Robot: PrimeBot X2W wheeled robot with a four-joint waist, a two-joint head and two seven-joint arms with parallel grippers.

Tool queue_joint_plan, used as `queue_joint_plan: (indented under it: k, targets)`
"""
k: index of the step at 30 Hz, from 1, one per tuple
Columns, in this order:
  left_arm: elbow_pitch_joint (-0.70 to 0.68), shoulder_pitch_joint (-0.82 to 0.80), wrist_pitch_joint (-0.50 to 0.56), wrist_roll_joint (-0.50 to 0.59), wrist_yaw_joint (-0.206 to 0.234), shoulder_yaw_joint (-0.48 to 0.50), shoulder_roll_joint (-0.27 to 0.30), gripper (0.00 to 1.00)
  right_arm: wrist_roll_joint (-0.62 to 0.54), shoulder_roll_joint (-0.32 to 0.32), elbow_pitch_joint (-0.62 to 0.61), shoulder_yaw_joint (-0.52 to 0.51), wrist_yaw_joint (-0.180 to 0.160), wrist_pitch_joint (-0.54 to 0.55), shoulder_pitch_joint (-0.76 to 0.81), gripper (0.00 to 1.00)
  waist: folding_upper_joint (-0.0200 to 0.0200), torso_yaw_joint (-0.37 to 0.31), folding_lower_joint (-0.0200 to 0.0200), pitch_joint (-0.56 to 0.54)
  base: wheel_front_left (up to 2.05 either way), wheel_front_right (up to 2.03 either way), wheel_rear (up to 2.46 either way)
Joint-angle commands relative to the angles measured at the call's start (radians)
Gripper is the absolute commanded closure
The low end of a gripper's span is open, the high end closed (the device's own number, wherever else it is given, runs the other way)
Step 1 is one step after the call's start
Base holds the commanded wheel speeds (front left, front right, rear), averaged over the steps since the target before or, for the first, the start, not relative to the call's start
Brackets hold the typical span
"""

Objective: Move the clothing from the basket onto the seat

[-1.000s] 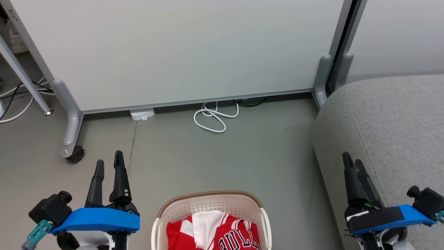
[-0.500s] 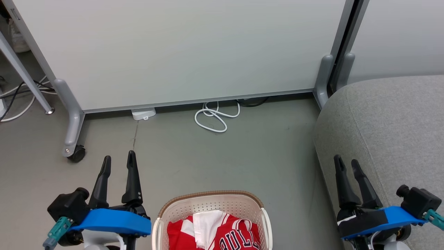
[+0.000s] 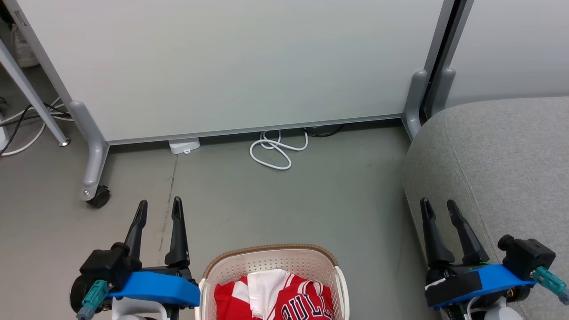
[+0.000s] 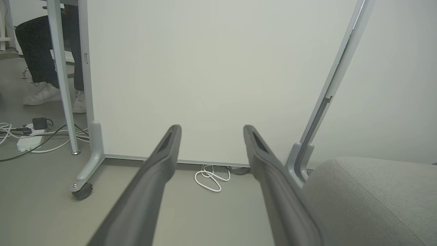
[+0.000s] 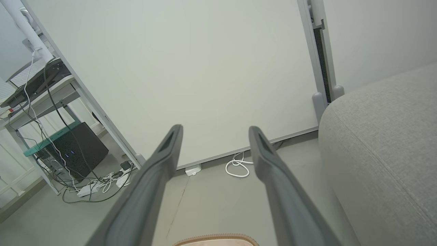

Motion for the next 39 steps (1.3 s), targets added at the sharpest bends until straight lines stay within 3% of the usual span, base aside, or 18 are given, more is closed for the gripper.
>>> queue_joint_plan:
  k: [1,39]
  targets:
    - [-0.003,-0.01,-0.011,0.028,0.007,-0.004,0.009,0.0,-0.029,-0.006,-0.01,0.003,0.002,-0.009,-0.018,0.0,-0.0001,0.001,0.0,-0.001,0.0,0.0,0.0]
    - [-0.008,-0.004,-0.086,0.32,0.029,-0.055,0.015,0.0,-0.328,-0.008,-0.015,0.026,0.003,-0.085,-0.016,0.0,-0.0001,0.011,0.0,0.003,0.0,0.0,0.0]
